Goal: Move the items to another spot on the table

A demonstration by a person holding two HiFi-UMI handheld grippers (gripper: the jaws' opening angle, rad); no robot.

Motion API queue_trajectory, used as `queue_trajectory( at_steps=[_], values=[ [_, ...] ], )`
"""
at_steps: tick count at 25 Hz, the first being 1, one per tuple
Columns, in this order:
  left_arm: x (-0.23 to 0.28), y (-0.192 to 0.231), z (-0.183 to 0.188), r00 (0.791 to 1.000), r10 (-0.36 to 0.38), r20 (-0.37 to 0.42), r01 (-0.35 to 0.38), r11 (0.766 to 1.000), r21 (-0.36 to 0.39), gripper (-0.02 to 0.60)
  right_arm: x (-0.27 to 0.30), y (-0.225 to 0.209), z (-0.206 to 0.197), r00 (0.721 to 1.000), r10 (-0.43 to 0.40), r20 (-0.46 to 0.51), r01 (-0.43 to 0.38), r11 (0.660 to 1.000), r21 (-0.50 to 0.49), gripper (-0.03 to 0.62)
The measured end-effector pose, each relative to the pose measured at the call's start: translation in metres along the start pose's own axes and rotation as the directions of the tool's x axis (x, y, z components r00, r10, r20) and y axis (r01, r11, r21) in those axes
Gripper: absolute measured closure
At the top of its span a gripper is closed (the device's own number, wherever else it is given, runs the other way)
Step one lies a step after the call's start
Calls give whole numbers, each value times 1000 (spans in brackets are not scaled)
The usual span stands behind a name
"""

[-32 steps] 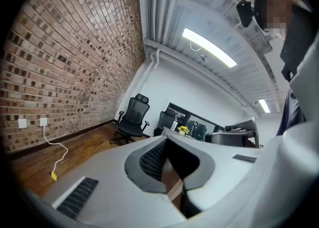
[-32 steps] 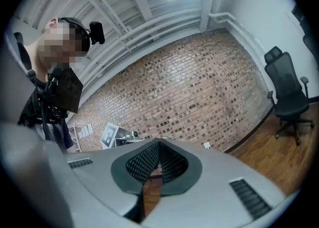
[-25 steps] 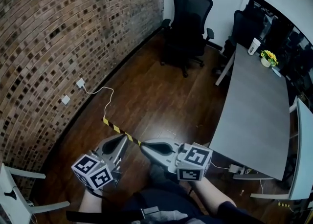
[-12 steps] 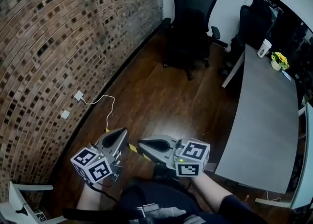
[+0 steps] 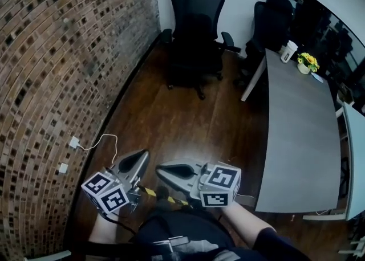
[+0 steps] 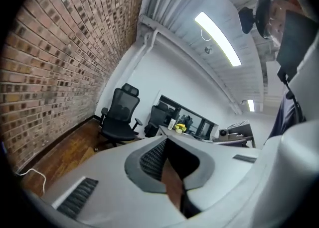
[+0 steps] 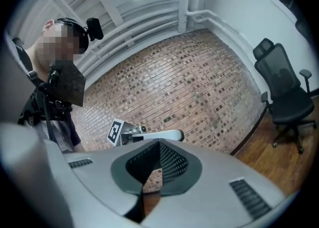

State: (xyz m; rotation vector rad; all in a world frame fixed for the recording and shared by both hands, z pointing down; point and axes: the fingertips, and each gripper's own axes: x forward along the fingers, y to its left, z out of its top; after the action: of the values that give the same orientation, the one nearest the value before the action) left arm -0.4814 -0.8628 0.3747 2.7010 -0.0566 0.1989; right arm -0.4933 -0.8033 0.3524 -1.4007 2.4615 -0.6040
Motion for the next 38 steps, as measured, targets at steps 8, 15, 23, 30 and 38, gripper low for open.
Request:
queue_trajectory(
  at_steps=[8, 15, 23, 30, 38],
  values=[
    [35, 61, 30, 983, -180, -48, 180, 984, -11, 577, 54, -42, 27, 984, -172, 45, 172, 985, -14, 609],
    [66, 78, 27, 961, -262, -89, 257, 964, -63, 577, 56, -66, 30, 957, -288, 35, 288, 957, 16, 609],
    [119, 73, 34, 933, -327, -150, 327, 945, -23, 577, 22, -116, 54, 927, -361, 104, 353, 932, 87, 609],
    [213, 48, 37, 894, -387, -225, 392, 920, -24, 577, -35, -179, 92, 885, -432, 175, 429, 901, 57, 609],
    [330, 1, 53, 866, -441, -236, 452, 892, -7, 577, -153, -258, 121, 781, -609, 137, 622, 778, -87, 609]
  ],
)
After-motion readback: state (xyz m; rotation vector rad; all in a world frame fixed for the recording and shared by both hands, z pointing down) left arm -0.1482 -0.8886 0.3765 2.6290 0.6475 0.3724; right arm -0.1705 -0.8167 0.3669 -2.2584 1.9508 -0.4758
